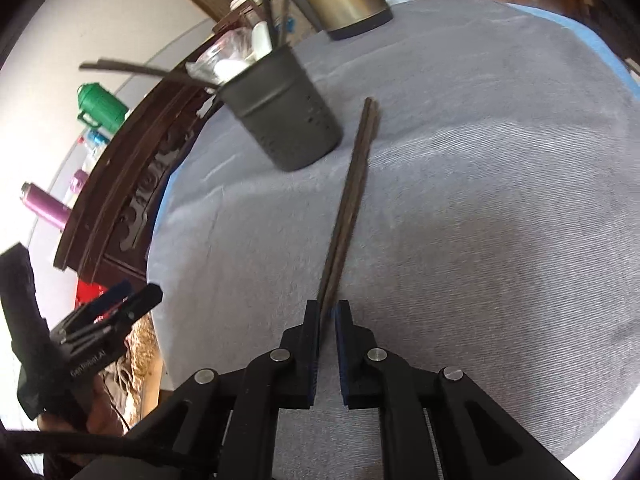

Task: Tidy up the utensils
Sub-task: 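Move the right gripper to a dark chopstick on the cloth and close it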

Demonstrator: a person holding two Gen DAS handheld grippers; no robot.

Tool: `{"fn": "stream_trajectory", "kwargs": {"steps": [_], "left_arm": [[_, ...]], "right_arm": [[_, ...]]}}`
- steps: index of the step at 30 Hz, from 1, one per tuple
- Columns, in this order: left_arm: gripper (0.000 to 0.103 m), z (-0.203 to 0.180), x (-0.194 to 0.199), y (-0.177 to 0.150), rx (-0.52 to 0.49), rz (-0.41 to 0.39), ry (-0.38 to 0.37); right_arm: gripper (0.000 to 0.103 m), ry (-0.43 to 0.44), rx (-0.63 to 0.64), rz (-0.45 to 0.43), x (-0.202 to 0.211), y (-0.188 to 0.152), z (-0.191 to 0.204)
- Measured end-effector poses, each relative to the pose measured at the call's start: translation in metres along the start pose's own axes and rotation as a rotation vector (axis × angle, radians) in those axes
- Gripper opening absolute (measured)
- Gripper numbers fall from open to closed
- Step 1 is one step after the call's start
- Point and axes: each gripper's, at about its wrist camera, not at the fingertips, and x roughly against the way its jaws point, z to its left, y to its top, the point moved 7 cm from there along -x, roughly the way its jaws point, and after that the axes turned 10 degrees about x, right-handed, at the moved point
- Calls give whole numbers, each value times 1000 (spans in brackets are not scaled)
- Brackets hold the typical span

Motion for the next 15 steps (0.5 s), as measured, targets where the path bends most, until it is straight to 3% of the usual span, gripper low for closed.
{"fn": "stream_trajectory", "kwargs": {"steps": [15], "left_arm": [[81, -7, -3, -1, -17, 7, -3]], "right_arm": [[20, 47, -27, -33, 6, 4, -2]]}}
